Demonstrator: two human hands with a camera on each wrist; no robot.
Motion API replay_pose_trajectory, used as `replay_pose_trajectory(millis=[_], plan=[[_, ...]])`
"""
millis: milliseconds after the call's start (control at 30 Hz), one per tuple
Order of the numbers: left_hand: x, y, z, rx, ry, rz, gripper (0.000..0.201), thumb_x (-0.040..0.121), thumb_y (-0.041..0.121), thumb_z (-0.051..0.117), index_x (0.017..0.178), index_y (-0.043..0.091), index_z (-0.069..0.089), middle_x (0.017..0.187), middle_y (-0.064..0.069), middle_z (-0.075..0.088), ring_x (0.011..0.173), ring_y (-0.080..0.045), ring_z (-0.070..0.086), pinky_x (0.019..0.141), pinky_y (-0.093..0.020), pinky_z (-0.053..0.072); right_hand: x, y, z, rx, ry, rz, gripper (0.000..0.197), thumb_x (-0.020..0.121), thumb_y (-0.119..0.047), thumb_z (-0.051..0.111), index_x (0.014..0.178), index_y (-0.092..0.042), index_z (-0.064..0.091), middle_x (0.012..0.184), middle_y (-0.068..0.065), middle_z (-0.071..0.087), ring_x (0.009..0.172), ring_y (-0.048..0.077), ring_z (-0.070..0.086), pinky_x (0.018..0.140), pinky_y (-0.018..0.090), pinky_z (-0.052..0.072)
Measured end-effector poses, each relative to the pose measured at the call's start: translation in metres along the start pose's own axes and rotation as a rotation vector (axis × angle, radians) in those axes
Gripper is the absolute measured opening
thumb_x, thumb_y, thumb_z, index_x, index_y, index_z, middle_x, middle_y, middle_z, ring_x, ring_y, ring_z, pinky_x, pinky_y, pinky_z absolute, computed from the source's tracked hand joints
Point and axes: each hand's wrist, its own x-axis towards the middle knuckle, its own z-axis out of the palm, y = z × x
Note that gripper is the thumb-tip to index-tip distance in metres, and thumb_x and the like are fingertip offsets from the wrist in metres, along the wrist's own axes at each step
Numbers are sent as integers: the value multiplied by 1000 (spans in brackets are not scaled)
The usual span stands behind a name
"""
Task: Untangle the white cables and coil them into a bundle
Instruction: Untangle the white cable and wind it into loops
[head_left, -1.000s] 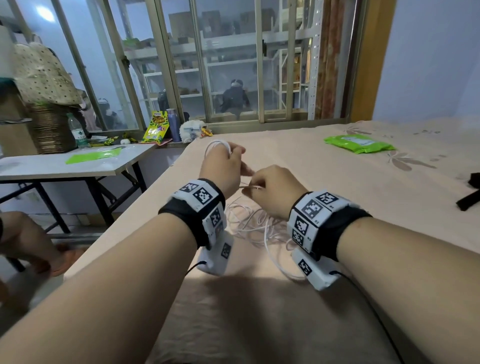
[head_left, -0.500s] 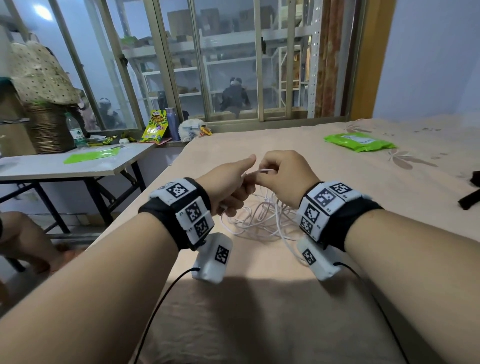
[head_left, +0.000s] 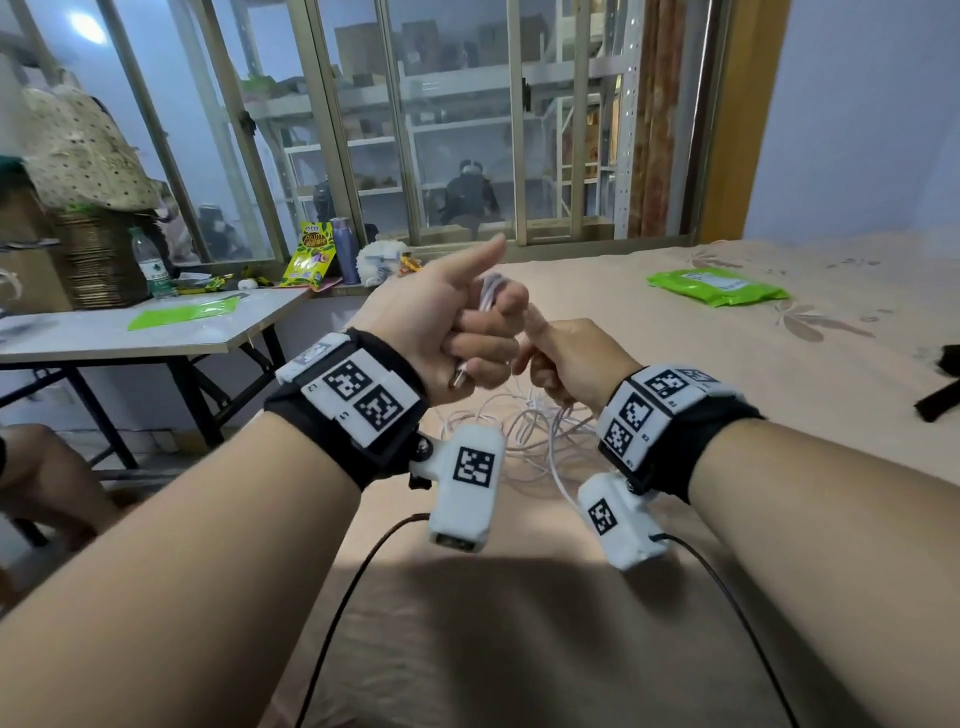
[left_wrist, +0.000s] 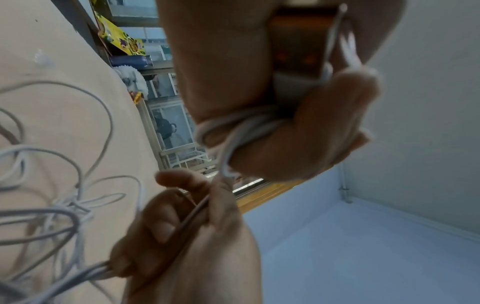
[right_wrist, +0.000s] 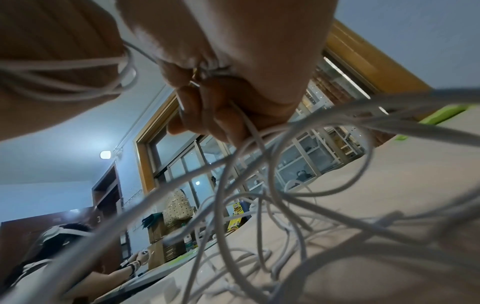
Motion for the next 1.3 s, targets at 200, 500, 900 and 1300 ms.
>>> replay_pose_trajectory(millis=[200,500,900,1300], plan=[[2,8,-5,-255,-108,132,57,97,52,34,66,9,57,38,8,36,31,-4,35,42,-19,40,-4,-7,12,34,-49,40,57,100,-51,31,73,-10,59,39,-2,41,35,14,27,45,24,22],[12,14,2,-503,327,520,36,101,28,39,97,-1,61,56,2,44,42,-11,51,60,-27,54,-7,7,28,-266,-70,13,45,99,-41,38,68,-17,58,58,4,52,49,19,45,51,30,37],[40,-23,-16,263,671,572,45,99,-4,33,143,9,31,93,-6,66,73,-16,67,60,-28,49,-18,0,28,-723,-91,-157,24,89,-43,55,69,-29,55,68,-6,54,77,24,57,68,31,42],[26,-39,-24,996,628,30,67,101,42,31,74,-10,63,58,-23,62,43,-28,51,38,-24,42,-18,-20,13,-860,34,-356,14,84,-26,61,71,-21,61,71,-5,55,78,24,55,66,28,36]])
